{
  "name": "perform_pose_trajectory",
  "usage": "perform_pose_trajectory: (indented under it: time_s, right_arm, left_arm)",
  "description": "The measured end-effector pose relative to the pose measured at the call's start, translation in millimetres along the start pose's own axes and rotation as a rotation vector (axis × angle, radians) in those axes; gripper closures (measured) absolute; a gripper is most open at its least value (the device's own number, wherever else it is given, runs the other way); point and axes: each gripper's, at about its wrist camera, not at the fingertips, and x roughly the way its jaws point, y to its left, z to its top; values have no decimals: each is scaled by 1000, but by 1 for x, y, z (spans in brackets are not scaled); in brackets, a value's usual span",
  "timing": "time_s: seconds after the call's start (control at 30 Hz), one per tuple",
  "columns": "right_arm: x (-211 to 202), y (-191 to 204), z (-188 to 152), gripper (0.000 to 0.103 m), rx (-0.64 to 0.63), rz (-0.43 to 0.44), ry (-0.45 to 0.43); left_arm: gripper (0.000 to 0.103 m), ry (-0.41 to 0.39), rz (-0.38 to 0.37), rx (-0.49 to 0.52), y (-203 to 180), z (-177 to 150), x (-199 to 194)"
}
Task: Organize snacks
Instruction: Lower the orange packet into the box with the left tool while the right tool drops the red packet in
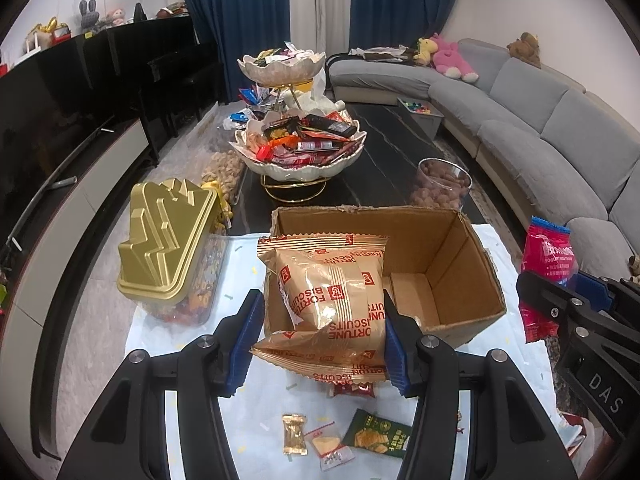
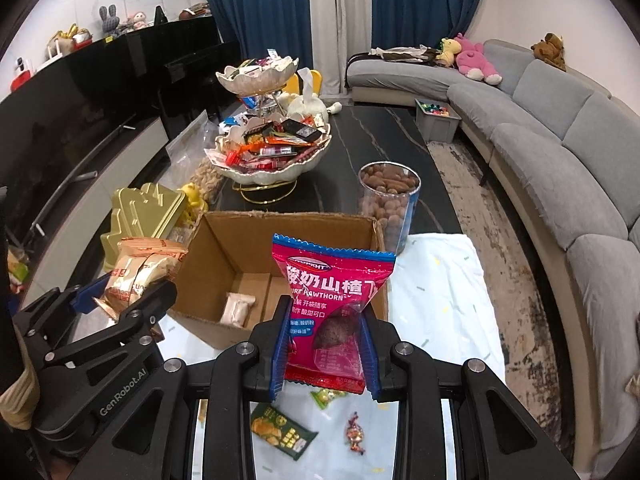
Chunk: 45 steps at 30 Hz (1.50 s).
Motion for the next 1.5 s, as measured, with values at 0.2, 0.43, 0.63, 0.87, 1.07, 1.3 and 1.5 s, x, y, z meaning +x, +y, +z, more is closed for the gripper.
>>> perform_pose_trajectory:
  time_s: [0.2, 0.43, 0.63, 0.87, 1.07, 1.3, 1.5]
  right_arm:
    - [9, 0, 9, 71, -3, 0, 0]
    - [21, -2, 16, 71, -4, -2, 8]
    - [37, -5, 20, 71, -5, -3, 28]
    - [54, -6, 23, 71, -9, -6, 50]
    - [67, -8, 25, 71, -6, -1, 62]
    - [82, -9, 25, 71, -17, 5, 81]
    - [84, -10, 27, 69, -23, 0, 71]
  left_arm:
    - [49, 4, 2, 4, 0, 9, 12]
    - [49, 12, 4, 1, 1, 16, 26]
    - [49, 21, 2, 6, 0, 18, 40]
    - [49, 34, -10, 5, -2, 23, 56]
    - [49, 48, -16, 5, -3, 25, 69]
    - [49, 64, -24, 18, -6, 26, 82]
    - [45, 82, -32, 21, -6, 26, 87]
